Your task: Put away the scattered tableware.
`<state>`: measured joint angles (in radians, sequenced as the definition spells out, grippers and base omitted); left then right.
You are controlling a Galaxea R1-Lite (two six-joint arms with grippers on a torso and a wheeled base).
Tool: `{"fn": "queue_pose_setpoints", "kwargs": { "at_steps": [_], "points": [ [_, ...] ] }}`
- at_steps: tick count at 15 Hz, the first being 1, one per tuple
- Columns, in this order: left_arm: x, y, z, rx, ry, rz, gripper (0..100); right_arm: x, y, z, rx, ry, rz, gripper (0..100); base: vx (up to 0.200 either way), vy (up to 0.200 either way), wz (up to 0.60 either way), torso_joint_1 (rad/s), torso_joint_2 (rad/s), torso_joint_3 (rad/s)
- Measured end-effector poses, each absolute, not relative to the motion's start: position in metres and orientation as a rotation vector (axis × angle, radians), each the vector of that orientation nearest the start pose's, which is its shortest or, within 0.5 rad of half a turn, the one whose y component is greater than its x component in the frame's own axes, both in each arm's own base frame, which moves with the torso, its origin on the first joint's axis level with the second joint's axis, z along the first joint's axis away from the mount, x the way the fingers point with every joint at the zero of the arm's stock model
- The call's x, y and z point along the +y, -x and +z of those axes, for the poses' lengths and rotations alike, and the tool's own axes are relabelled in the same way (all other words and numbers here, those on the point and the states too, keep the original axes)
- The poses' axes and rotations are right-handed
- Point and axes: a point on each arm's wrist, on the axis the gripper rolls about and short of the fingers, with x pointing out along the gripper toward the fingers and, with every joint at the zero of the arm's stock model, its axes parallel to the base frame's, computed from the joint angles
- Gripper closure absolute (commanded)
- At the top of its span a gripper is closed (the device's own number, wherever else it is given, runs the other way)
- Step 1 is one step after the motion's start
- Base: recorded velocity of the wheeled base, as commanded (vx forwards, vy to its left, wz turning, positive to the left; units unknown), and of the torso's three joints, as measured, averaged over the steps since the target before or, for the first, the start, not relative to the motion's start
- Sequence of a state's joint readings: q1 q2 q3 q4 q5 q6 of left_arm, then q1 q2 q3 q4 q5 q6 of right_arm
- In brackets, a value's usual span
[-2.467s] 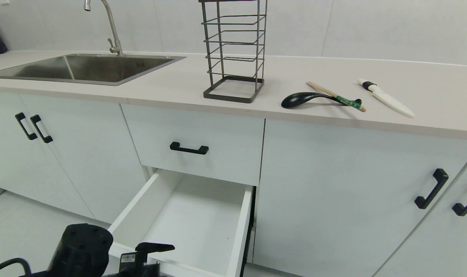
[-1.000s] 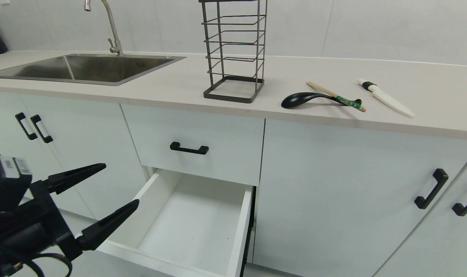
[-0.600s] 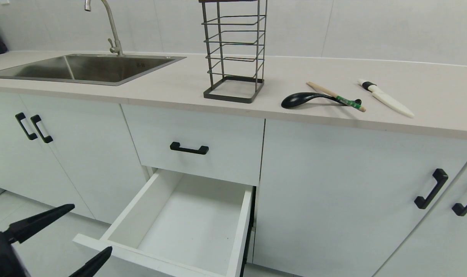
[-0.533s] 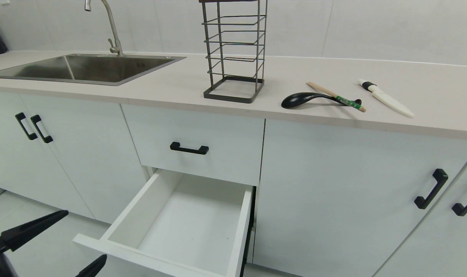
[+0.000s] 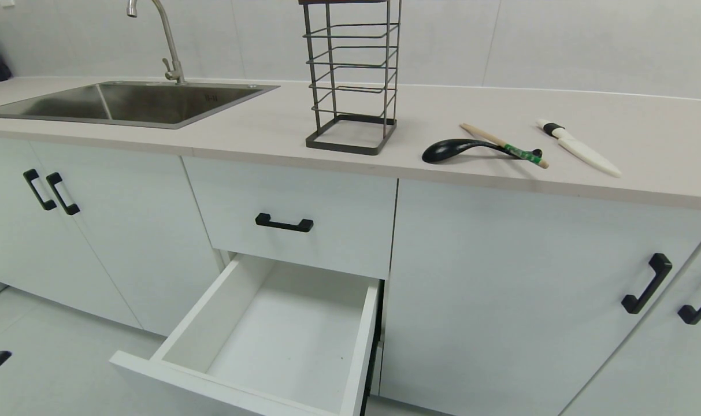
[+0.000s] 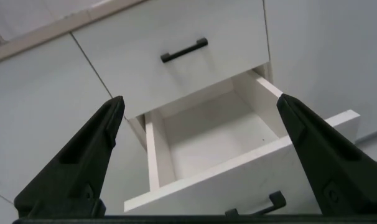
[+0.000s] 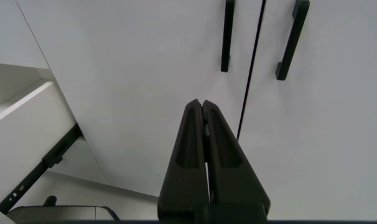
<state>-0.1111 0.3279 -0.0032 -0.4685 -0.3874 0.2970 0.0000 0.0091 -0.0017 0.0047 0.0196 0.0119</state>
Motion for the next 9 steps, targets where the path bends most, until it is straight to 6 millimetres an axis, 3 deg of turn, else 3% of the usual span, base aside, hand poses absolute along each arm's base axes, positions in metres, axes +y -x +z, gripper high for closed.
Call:
{"fn": "queue_pose_setpoints", "kwargs": {
  "at_steps": [4, 9],
  "points": [
    [-0.008, 0.015, 0.108, -0.219, -0.304, -0.405, 0, 0.000, 0.022, 0.076, 0.012, -0.012, 0.019, 100, 0.000, 0.000, 0.00, 0.000, 0.00, 0.000],
    [-0.005, 0.023, 0.081, -0.070, -0.256, -0.229, 0, 0.000, 0.022, 0.076, 0.012, -0.012, 0.020, 100, 0.000, 0.000, 0.00, 0.000, 0.00, 0.000]
  ]
}}
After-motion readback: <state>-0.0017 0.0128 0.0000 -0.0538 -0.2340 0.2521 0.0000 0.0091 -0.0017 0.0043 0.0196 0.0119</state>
